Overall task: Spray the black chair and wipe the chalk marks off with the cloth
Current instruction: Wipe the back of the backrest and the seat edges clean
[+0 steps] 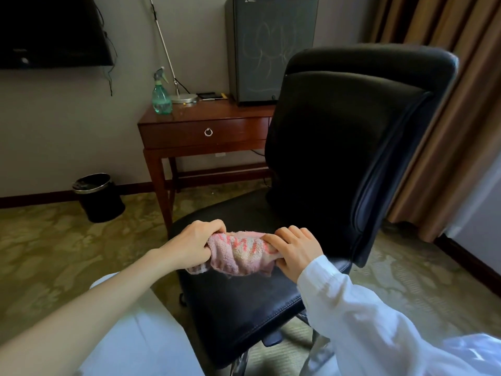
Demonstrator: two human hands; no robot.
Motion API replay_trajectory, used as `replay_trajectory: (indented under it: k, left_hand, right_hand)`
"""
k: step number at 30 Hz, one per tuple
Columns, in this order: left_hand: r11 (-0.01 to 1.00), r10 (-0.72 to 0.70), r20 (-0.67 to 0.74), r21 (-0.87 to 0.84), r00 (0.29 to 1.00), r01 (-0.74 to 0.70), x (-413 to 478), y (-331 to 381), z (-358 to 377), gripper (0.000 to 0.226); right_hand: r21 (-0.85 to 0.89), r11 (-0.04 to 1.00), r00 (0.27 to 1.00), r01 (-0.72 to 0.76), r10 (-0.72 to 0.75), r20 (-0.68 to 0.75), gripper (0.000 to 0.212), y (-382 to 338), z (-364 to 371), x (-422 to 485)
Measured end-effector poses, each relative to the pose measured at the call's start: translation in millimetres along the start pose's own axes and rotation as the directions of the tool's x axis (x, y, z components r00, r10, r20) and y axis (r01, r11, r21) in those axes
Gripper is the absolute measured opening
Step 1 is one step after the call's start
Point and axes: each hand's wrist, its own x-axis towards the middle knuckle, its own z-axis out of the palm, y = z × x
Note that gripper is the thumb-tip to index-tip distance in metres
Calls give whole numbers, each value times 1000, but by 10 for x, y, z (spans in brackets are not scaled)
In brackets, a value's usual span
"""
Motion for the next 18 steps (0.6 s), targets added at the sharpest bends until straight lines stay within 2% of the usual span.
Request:
replay_trajectory:
  k: [12,15,18]
  left_hand:
    - [995,-83,89,-42,993,87,389,-561,128,36]
    - [992,-102,102,-61,990,108,574,-687,299,38]
    - [991,-125,122,-41,985,131,711,-753,590,42]
  right_hand:
    - [107,994,983,11,-31,181,70,-1,501,452]
    - [132,991,974,-17,-13,228,70,99,670,529]
    - [157,986,943,-51,-4,333,70,190,886,531]
